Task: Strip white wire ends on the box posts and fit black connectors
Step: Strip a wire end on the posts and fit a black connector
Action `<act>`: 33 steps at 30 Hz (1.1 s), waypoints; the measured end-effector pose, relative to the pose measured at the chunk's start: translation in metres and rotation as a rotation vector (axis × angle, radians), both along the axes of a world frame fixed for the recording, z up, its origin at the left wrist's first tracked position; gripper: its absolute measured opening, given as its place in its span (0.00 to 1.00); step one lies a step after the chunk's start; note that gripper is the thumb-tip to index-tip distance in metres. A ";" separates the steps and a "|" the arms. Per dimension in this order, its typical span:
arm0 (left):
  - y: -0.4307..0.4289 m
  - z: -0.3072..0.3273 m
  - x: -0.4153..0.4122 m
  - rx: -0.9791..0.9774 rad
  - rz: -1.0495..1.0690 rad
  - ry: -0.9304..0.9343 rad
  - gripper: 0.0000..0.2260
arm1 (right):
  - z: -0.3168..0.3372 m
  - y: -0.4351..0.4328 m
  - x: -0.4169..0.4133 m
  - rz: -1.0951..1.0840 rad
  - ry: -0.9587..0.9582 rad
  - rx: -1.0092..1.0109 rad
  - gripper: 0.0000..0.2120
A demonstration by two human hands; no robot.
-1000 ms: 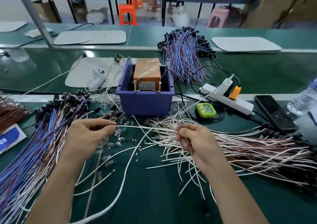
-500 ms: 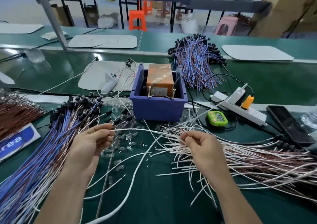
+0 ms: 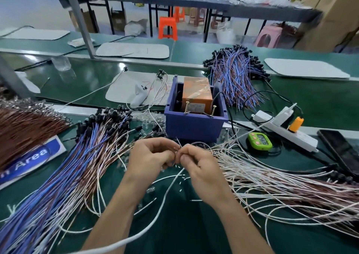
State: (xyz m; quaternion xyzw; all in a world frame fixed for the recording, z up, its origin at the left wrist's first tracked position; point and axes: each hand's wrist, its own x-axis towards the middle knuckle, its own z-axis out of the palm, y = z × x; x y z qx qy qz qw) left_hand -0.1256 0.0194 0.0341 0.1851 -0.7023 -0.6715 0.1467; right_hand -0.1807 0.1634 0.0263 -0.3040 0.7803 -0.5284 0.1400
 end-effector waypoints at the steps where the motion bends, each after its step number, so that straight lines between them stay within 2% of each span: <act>1: 0.000 -0.003 -0.001 0.038 0.031 0.001 0.16 | 0.000 0.000 -0.001 -0.006 -0.065 -0.046 0.13; 6: 0.002 -0.015 -0.004 0.115 0.220 0.025 0.13 | -0.006 -0.003 -0.009 -0.102 -0.257 -0.139 0.19; 9: 0.001 -0.018 -0.004 0.236 0.305 0.063 0.09 | -0.007 -0.005 -0.010 -0.109 -0.332 -0.190 0.17; 14: -0.009 -0.021 -0.007 0.215 0.301 0.021 0.15 | -0.012 -0.006 -0.010 -0.095 -0.060 0.099 0.13; 19: -0.017 -0.022 -0.009 0.376 0.387 0.088 0.12 | -0.010 -0.005 -0.012 -0.208 -0.178 -0.025 0.14; 21: -0.016 -0.022 -0.009 0.282 0.289 0.056 0.13 | -0.009 -0.003 -0.015 -0.233 -0.248 -0.099 0.14; 23: -0.007 -0.021 -0.011 0.177 0.089 0.005 0.13 | -0.008 -0.003 -0.017 -0.215 -0.302 -0.167 0.15; 25: 0.006 -0.019 -0.014 0.179 -0.020 0.005 0.13 | -0.007 -0.003 -0.018 -0.186 -0.342 -0.226 0.15; 27: 0.014 -0.016 -0.018 0.249 -0.012 0.042 0.13 | -0.005 -0.003 -0.020 -0.172 -0.377 -0.275 0.16; 30: 0.018 -0.015 -0.022 0.339 -0.015 0.109 0.05 | -0.003 -0.001 -0.024 -0.160 -0.415 -0.286 0.17; 33: 0.022 -0.013 -0.028 0.358 0.053 0.115 0.05 | -0.002 0.001 -0.026 -0.159 -0.376 -0.256 0.16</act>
